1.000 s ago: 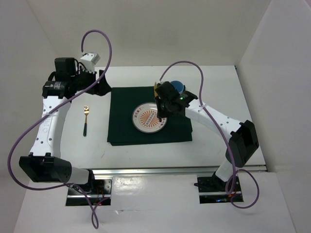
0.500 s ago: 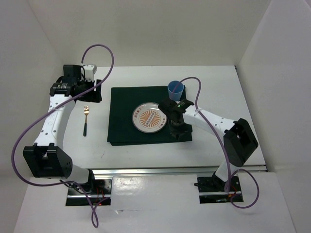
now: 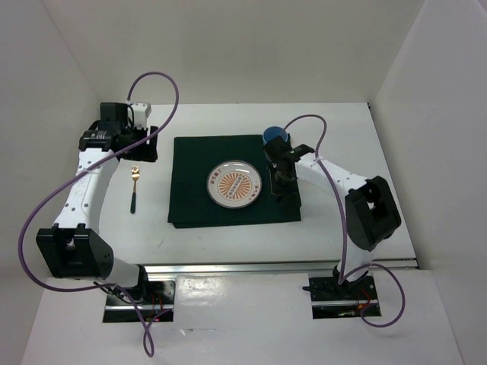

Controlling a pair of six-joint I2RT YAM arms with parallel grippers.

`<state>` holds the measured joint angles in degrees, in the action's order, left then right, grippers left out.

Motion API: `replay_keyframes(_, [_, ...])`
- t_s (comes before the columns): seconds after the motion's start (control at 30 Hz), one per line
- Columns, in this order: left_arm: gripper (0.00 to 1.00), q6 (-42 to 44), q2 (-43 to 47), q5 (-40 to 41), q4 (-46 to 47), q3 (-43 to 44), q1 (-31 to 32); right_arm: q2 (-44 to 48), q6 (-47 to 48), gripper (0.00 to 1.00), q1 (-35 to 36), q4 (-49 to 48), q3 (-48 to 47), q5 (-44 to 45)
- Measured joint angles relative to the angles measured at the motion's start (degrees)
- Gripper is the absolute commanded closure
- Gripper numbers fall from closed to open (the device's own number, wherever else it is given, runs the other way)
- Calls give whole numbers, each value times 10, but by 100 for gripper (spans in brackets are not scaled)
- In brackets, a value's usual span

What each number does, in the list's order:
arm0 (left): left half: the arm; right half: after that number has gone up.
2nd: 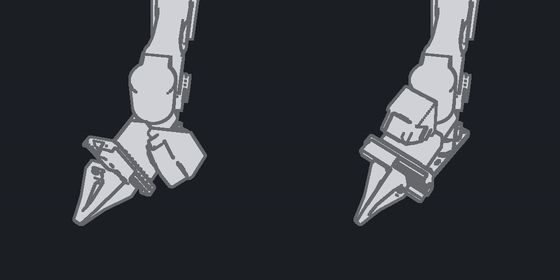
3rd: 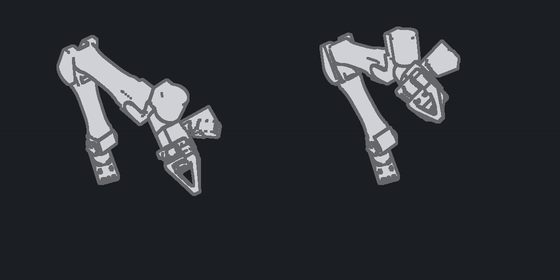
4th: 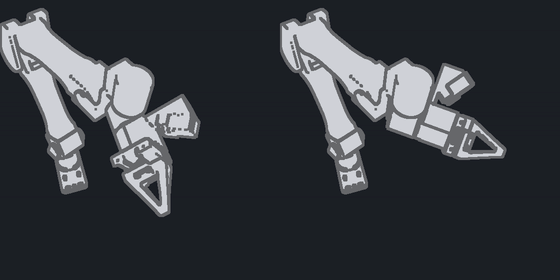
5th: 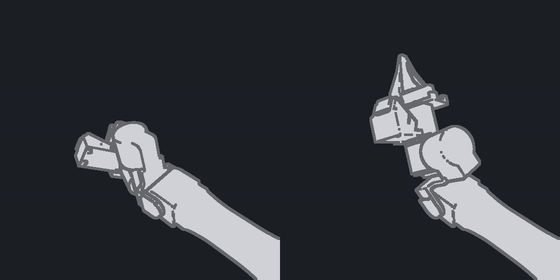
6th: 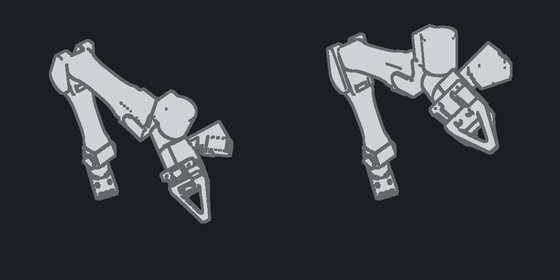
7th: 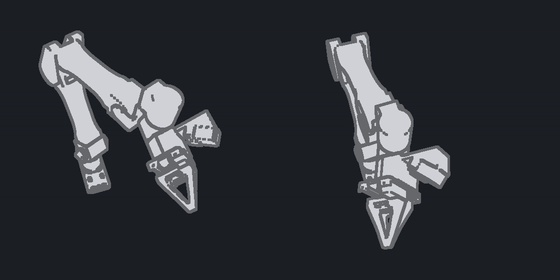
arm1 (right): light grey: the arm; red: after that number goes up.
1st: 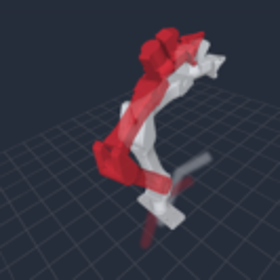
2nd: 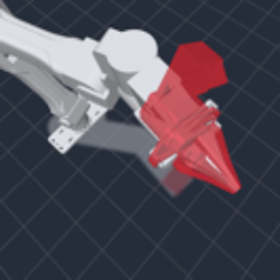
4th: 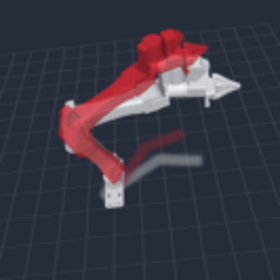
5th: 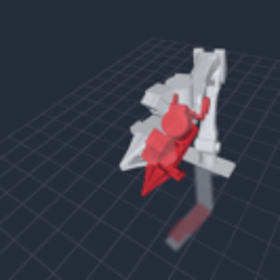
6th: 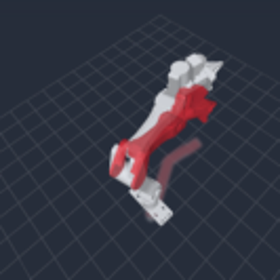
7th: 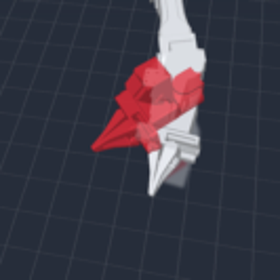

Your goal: Set the dinner table for one person

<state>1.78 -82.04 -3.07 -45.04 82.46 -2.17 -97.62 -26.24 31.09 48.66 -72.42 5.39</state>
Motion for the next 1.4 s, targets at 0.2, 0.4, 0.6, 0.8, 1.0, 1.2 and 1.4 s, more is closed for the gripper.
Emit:
replay_keyframes(0.2, [22, 0, 0, 6, 0, -6, 0, -41, 21, 100, 3, -18, -6, -31])
replay_keyframes(0.4, [22, 11, 7, 17, 0, -23, 0, -49, 21, 100, -3, -33, -3, -46])
replay_keyframes(0.6, [22, 12, 9, 19, 0, -27, 0, -57, 24, 100, -23, -42, -3, -52])
replay_keyframes(0.8, [22, 12, 10, 19, 2, -33, 0, -70, 26, 100, -27, -49, 14, -62])
replay_keyframes(1.0, [22, 12, 10, 20, 2, -37, 0, -76, 25, 100, -27, -55, 18, -63])
replay_keyframes(1.2, [22, 13, 12, 20, 1, -37, 0, -106, 25, 100, -27, -61, 6, -63])
replay_keyframes(1.4, [22, 14, 12, 26, 1, -37, 0, -107, 14, 90, -35, -60, 3, -64])
